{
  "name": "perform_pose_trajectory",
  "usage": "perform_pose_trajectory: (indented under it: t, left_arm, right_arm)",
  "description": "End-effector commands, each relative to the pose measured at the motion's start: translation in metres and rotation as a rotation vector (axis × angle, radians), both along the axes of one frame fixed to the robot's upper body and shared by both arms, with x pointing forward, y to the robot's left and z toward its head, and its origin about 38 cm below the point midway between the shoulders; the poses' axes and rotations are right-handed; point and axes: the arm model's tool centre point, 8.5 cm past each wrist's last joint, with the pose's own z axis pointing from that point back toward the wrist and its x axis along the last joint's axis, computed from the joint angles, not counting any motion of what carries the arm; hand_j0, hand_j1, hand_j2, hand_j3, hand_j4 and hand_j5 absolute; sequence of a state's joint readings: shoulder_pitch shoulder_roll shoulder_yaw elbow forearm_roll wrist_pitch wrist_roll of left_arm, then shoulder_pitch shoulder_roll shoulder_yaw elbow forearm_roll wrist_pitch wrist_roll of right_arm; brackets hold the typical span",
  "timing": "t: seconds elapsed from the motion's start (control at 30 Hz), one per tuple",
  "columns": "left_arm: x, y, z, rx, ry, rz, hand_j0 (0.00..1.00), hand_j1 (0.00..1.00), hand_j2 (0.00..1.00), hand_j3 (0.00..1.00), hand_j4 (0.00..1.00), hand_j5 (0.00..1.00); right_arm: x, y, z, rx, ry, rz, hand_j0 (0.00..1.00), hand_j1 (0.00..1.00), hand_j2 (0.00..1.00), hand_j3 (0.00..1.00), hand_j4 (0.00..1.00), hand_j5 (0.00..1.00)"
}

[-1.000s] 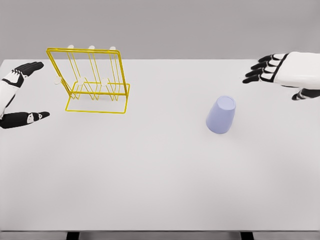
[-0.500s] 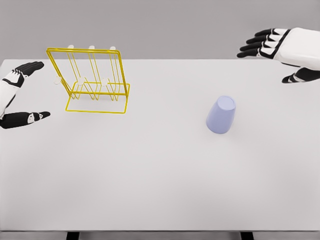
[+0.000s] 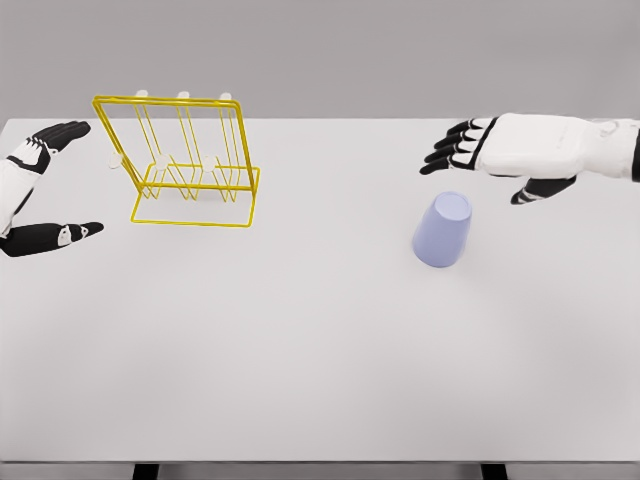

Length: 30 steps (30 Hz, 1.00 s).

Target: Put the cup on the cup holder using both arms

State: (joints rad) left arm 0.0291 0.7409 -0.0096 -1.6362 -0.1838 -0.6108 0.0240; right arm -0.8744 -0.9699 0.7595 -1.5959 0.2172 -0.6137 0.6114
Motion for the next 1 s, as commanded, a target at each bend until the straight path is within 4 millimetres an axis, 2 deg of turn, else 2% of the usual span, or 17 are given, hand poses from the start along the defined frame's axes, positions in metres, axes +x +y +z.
perform_pose_trajectory:
  t: [0.0, 0.03, 0.07, 0.13, 0.27, 0.37, 0.97]
  left_arm:
    - [0.0, 0.0, 0.001, -0.006, -0.001, 0.0, 1.0, 1.0, 1.0, 1.0, 1.0, 1.0]
    - [0.0, 0.0, 0.001, -0.006, -0.001, 0.0, 1.0, 1.0, 1.0, 1.0, 1.0, 1.0]
    - [0.0, 0.0, 0.001, -0.006, -0.001, 0.0, 1.0, 1.0, 1.0, 1.0, 1.0, 1.0]
    - [0.0, 0.0, 0.0, -0.006, 0.001, 0.0, 1.0, 1.0, 1.0, 1.0, 1.0, 1.0]
    - [0.0, 0.0, 0.001, -0.006, -0.001, 0.0, 1.0, 1.0, 1.0, 1.0, 1.0, 1.0]
    - [0.0, 0.0, 0.0, -0.006, 0.0, -0.001, 1.0, 1.0, 1.0, 1.0, 1.0, 1.0]
    - [-0.001, -0.004, 0.003, -0.01, -0.009, -0.01, 1.0, 1.0, 1.0, 1.0, 1.0, 1.0]
  right_arm:
    - [0.0, 0.008, -0.012, -0.002, 0.031, 0.015, 1.0, 1.0, 1.0, 1.0, 1.0, 1.0]
    - [0.001, 0.01, -0.016, -0.013, 0.043, 0.02, 1.0, 1.0, 1.0, 1.0, 1.0, 1.0]
    - [0.008, 0.02, -0.025, -0.019, 0.068, 0.033, 1.0, 1.0, 1.0, 1.0, 1.0, 1.0]
    - [0.017, 0.017, -0.035, -0.036, 0.098, 0.012, 1.0, 1.0, 1.0, 1.0, 1.0, 1.0]
    - [0.016, 0.011, -0.038, -0.049, 0.106, -0.003, 1.0, 1.0, 1.0, 1.0, 1.0, 1.0]
    - [0.022, 0.006, -0.048, -0.052, 0.132, -0.029, 1.0, 1.0, 1.0, 1.0, 1.0, 1.0]
    - [0.035, 0.014, -0.075, -0.062, 0.188, -0.047, 1.0, 1.0, 1.0, 1.0, 1.0, 1.0]
